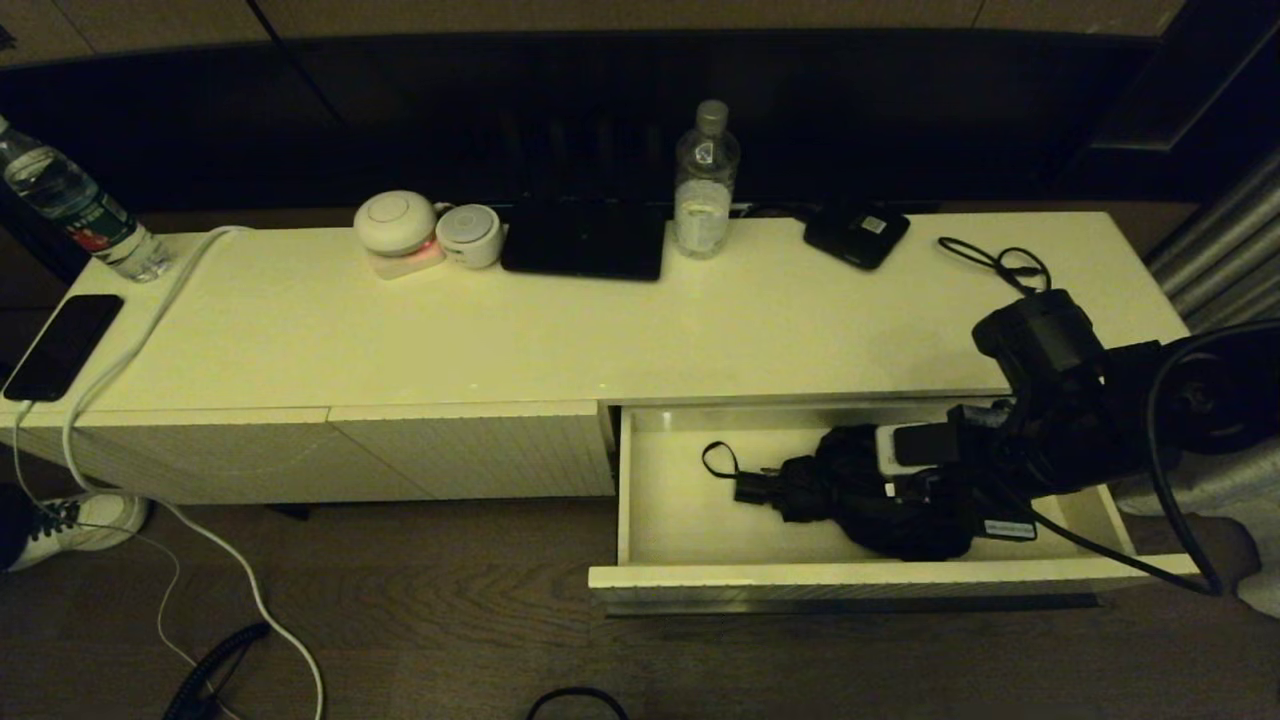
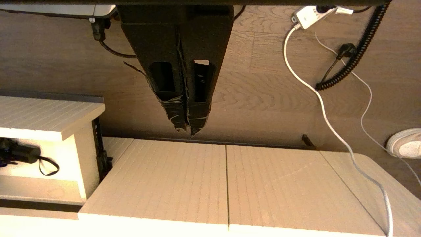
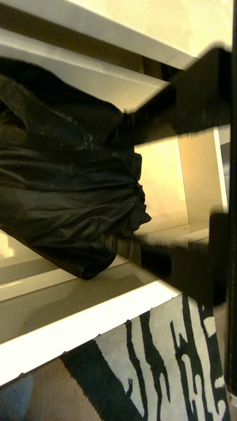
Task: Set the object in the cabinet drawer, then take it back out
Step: Take the umbrella out of the drawer and put it on the table
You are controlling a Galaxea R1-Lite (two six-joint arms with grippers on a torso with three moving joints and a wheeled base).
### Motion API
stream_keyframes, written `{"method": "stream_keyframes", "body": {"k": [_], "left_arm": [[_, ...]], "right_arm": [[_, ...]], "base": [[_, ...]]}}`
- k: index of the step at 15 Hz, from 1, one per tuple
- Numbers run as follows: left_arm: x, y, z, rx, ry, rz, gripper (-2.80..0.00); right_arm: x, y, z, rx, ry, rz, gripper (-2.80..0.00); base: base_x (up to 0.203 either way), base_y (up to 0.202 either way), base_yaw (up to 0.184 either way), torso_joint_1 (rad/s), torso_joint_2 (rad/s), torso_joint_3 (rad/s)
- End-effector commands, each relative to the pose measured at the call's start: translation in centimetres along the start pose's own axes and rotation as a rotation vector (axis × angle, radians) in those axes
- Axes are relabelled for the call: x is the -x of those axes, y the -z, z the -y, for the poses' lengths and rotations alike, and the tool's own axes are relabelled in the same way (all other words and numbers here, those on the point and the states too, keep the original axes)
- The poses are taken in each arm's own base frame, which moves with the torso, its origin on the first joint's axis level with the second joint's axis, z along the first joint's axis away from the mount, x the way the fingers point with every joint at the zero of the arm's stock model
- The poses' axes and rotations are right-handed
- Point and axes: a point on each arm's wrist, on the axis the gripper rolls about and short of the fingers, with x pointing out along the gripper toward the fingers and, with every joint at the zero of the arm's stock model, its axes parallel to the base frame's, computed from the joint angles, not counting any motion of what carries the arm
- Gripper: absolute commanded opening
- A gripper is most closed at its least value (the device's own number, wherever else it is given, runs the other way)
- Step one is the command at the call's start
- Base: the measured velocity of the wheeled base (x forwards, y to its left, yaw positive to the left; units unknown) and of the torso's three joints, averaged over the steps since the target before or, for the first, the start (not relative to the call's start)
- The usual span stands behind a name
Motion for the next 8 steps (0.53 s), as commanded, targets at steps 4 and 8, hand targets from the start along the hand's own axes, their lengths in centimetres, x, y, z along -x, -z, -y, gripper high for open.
{"method": "stream_keyframes", "body": {"k": [4, 8], "left_arm": [[0.0, 0.0, 0.0, 0.001, -0.001, 0.002, -2.8], [0.0, 0.0, 0.0, 0.001, -0.001, 0.001, -2.8]], "right_arm": [[-1.5, 0.3, 0.3, 0.022, -0.027, -0.017, 0.0], [-2.8, 0.5, 0.7, 0.006, -0.071, -0.037, 0.0]], "base": [[0.0, 0.0, 0.0, 0.0, 0.0, 0.0], [0.0, 0.0, 0.0, 0.0, 0.0, 0.0]]}}
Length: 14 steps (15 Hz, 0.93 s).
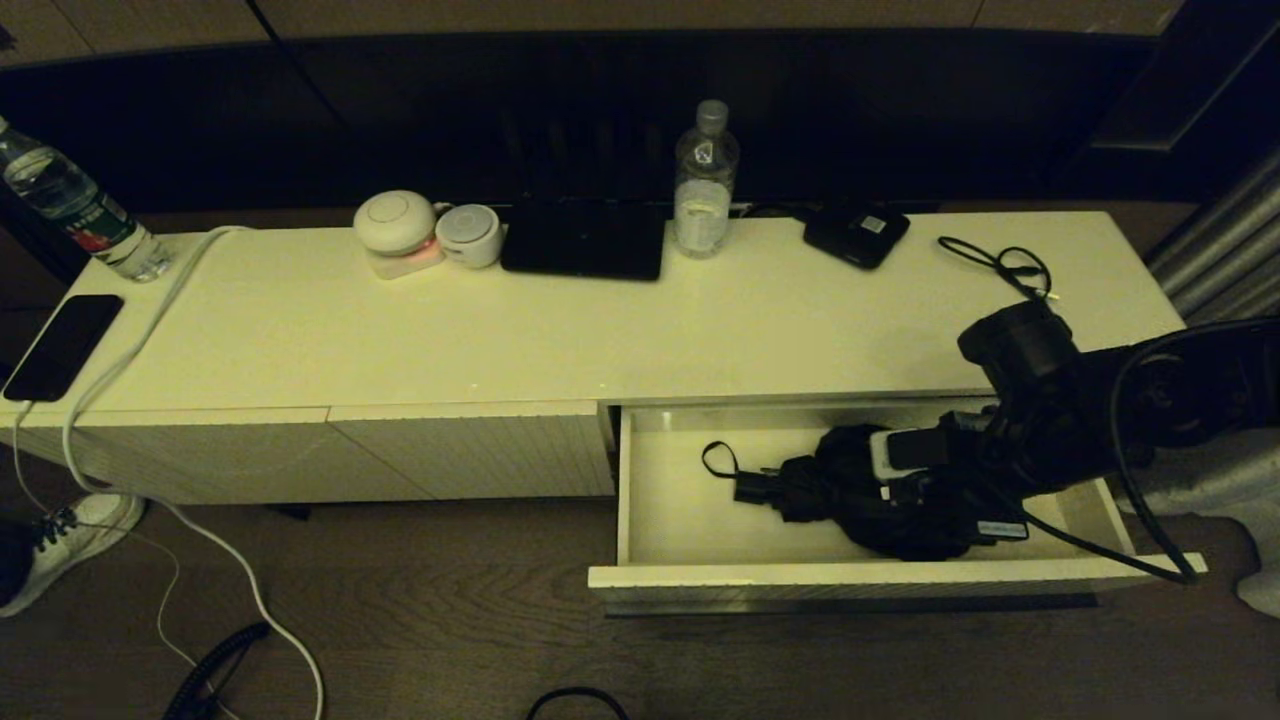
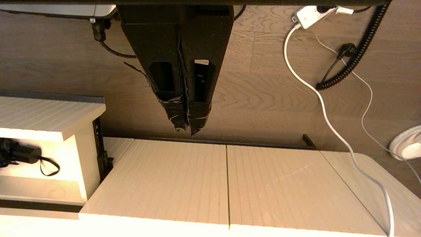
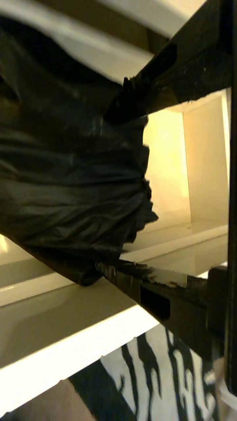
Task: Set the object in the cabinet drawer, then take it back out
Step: Take the umbrella out of the drawer and put it on the table
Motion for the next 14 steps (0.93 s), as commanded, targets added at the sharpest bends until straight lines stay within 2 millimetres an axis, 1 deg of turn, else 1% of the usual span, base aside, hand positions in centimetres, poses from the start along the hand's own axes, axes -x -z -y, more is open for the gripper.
{"method": "stream_keyframes", "body": {"k": [1, 5, 10, 14], "left_arm": [[0.0, 0.0, 0.0, 0.001, -0.001, 0.002, -2.8], [0.0, 0.0, 0.0, 0.001, -0.001, 0.002, -2.8], [0.0, 0.0, 0.0, 0.001, -0.001, 0.002, -2.8], [0.0, 0.0, 0.0, 0.001, -0.001, 0.002, -2.8]], "right_arm": [[-0.9, 0.0, 0.2, -0.003, -0.04, -0.016, 0.0], [-1.4, -0.3, 1.1, -0.001, -0.065, -0.022, 0.0], [-2.8, -0.5, 1.3, -0.003, -0.09, -0.014, 0.0], [-3.7, -0.5, 1.1, -0.017, -0.113, -0.01, 0.0]], "base": [[0.0, 0.0, 0.0, 0.0, 0.0, 0.0], [0.0, 0.0, 0.0, 0.0, 0.0, 0.0], [0.0, 0.0, 0.0, 0.0, 0.0, 0.0], [0.0, 0.0, 0.0, 0.0, 0.0, 0.0]]}}
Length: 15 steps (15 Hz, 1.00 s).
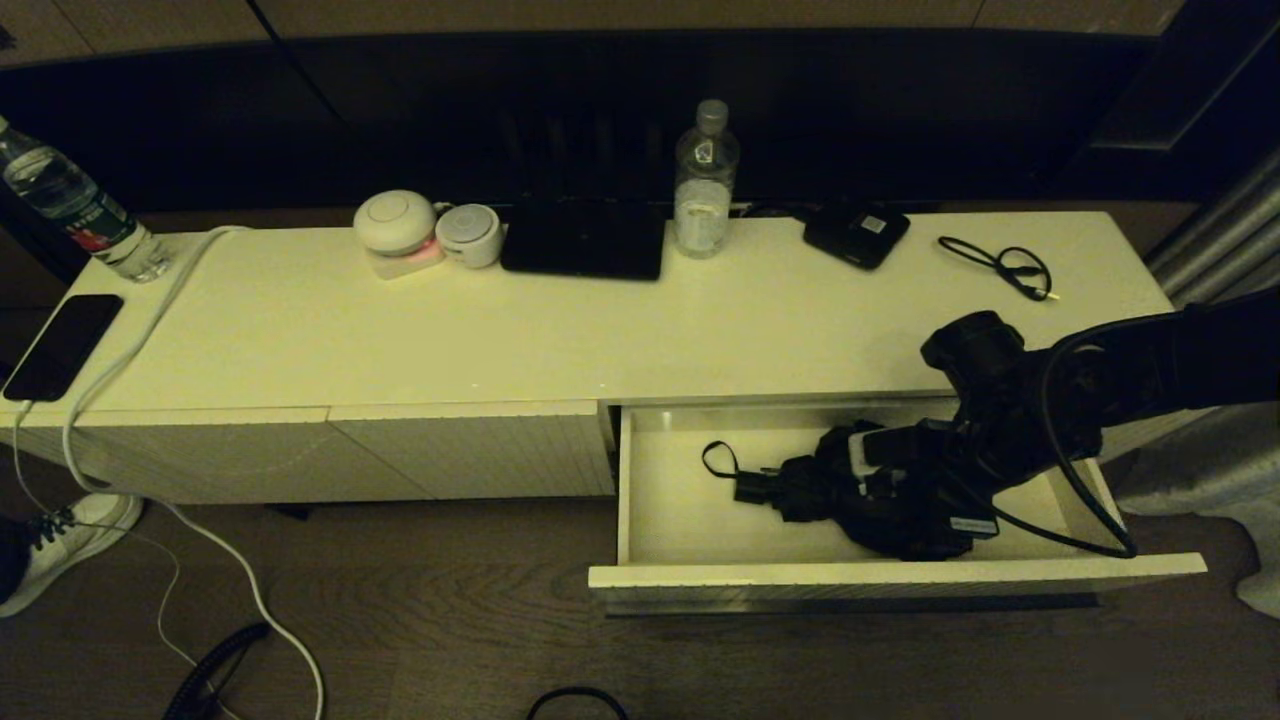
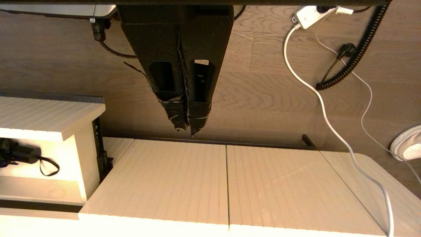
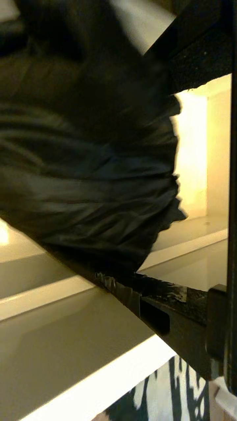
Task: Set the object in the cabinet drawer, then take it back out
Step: Take the umbrella out of the drawer and put it on the table
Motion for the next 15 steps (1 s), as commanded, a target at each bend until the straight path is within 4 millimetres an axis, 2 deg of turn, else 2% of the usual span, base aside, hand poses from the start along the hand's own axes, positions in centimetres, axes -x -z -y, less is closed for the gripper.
{"method": "stream_keyframes", "body": {"k": [1, 15], "left_arm": [[0.0, 0.0, 0.0, 0.002, 0.0, 0.002, -2.8], [0.0, 0.0, 0.0, 0.002, 0.0, 0.002, -2.8]], "right_arm": [[-0.8, 0.0, -0.2, 0.004, -0.022, -0.004, 0.0], [-3.0, 0.0, -0.7, -0.022, -0.064, -0.009, 0.0]], "base": [[0.0, 0.0, 0.0, 0.0, 0.0, 0.0], [0.0, 0.0, 0.0, 0.0, 0.0, 0.0]]}}
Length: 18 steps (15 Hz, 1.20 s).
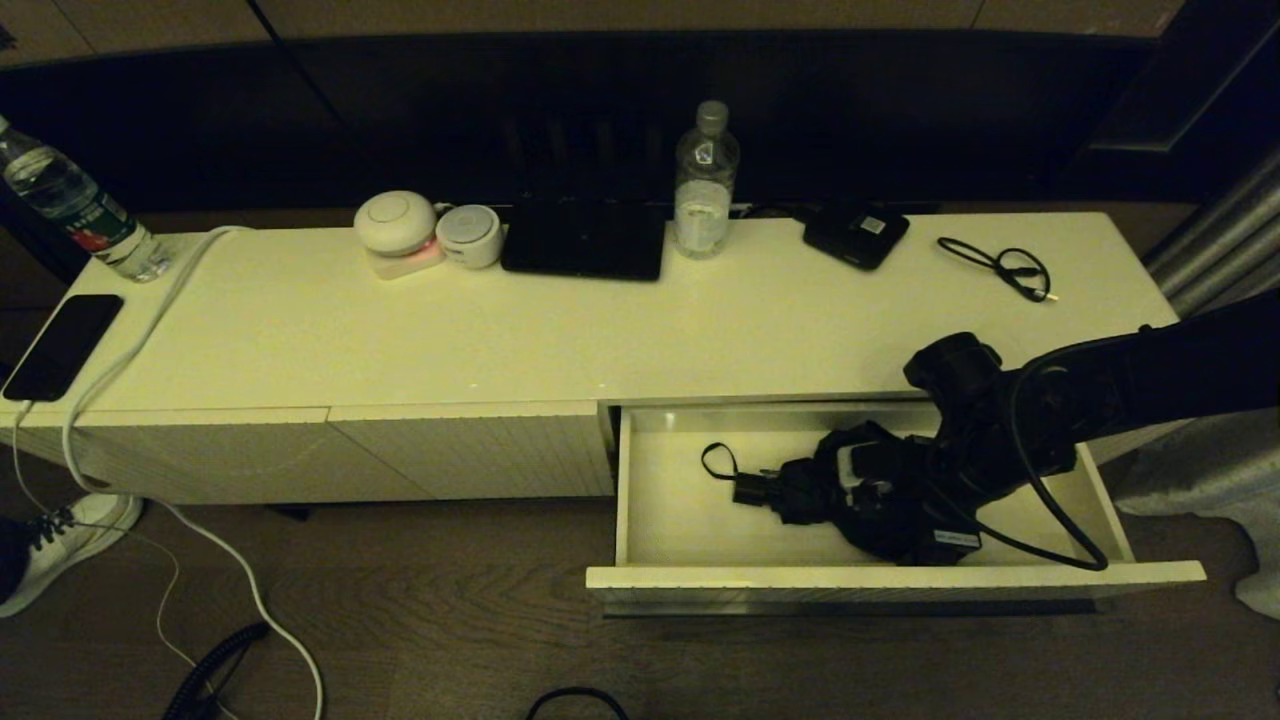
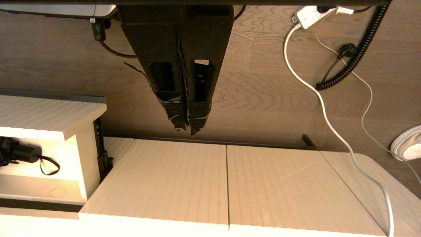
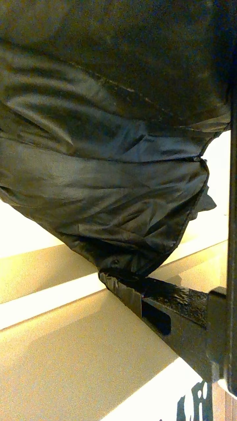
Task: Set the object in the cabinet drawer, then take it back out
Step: Take the umbrella out of the drawer and put it on the table
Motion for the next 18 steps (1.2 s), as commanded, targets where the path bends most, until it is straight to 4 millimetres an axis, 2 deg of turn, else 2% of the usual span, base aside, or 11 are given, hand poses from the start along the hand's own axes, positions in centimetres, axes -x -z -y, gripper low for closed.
{"method": "stream_keyframes", "body": {"k": [1, 8, 9, 10, 18], "left_arm": [[0.01, 0.0, 0.0, 0.001, -0.001, 0.002, -2.8], [0.01, 0.0, 0.0, 0.001, -0.001, 0.002, -2.8], [0.01, 0.0, 0.0, 0.001, -0.001, 0.002, -2.8], [0.01, 0.0, 0.0, 0.001, -0.001, 0.002, -2.8], [0.01, 0.02, 0.0, 0.001, -0.001, 0.001, -2.8]], "right_arm": [[-0.39, 0.07, 0.02, 0.005, -0.005, -0.004, 0.0], [-0.9, 0.1, 0.03, -0.009, -0.012, -0.009, 0.0], [-0.94, 0.11, -0.02, -0.011, -0.014, -0.007, -2.3], [-0.94, 0.1, -0.02, -0.01, -0.015, -0.003, -2.8], [-0.72, -0.07, 0.24, -0.011, -0.003, 0.005, -2.8]], "base": [[0.0, 0.0, 0.0, 0.0, 0.0, 0.0], [0.0, 0.0, 0.0, 0.0, 0.0, 0.0], [0.0, 0.0, 0.0, 0.0, 0.0, 0.0], [0.0, 0.0, 0.0, 0.0, 0.0, 0.0], [0.0, 0.0, 0.0, 0.0, 0.0, 0.0]]}}
